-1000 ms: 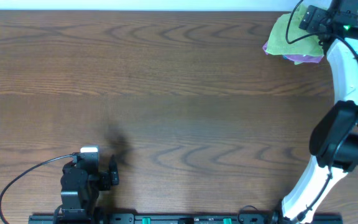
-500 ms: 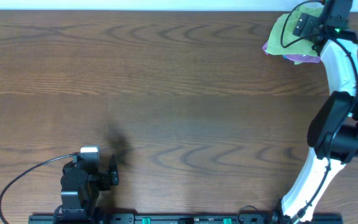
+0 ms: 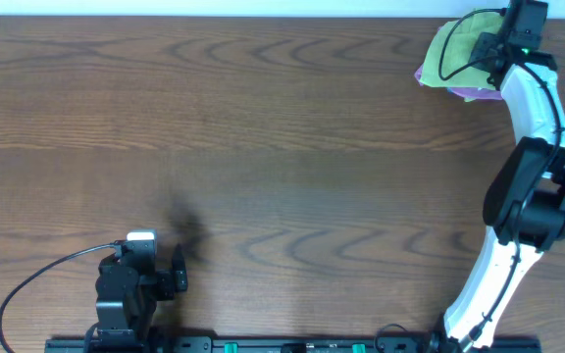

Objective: Fold the cloth
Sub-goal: 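Grasp the green towel with the right gripper and lift it off the pile, then carry the green towel left toward the table center with the right gripper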

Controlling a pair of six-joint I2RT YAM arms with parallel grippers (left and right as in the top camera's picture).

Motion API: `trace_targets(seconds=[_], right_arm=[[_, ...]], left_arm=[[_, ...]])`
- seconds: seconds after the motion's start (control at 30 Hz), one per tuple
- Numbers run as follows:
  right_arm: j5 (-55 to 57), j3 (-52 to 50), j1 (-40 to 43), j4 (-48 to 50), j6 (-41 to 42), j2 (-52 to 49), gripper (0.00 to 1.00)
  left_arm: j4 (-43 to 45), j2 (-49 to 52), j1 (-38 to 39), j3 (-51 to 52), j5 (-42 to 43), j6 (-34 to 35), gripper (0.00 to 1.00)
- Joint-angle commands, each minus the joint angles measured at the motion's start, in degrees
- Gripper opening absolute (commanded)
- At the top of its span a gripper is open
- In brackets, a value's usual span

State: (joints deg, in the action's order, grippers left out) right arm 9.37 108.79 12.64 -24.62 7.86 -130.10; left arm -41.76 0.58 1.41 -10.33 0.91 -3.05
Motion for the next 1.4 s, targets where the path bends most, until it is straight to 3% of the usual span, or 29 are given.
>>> trace_targets(seconds=[0.0,0.03,0.23,0.53,0.97,1.2,1.37], right_arm=[[0.24,1.03,0.31,-0.63,-1.18,1.57,0.06],[0.26,1.03,0.11,-1.18,-1.31,2.54,0.01],[0.28,1.03,-1.49,-5.18,-4.07,9.6,0.02],[-0.02,1.03,-5.14,-21.18,-7.54,20.65,0.02],[-13.44,1.01,-5.7,-45.51,-8.72,30.99,0.01],[-17.46,-0.74,-5.73,-50.29,-9.57,35.17,0.01],[-24.13,-8.31,-7.37,-50.8,-10.75,38.58,0.01]], left_arm=[[-0.46,-0.37,0.26,1.11,0.17,-0.63,0.95],[-0.48,-0.37,0.26,1.11,0.17,-0.63,0.95],[-0.48,-0.37,0.26,1.11,0.17,-0.63,0.95],[-0.48,-0.37,0.26,1.11,0.17,-0.63,0.95],[-0.48,-0.37,0.26,1.11,0.17,-0.63,0.95],[-0.48,-0.37,0.26,1.11,0.17,-0.63,0.95],[-0.48,-0.37,0.26,1.11,0.17,-0.63,0.95]])
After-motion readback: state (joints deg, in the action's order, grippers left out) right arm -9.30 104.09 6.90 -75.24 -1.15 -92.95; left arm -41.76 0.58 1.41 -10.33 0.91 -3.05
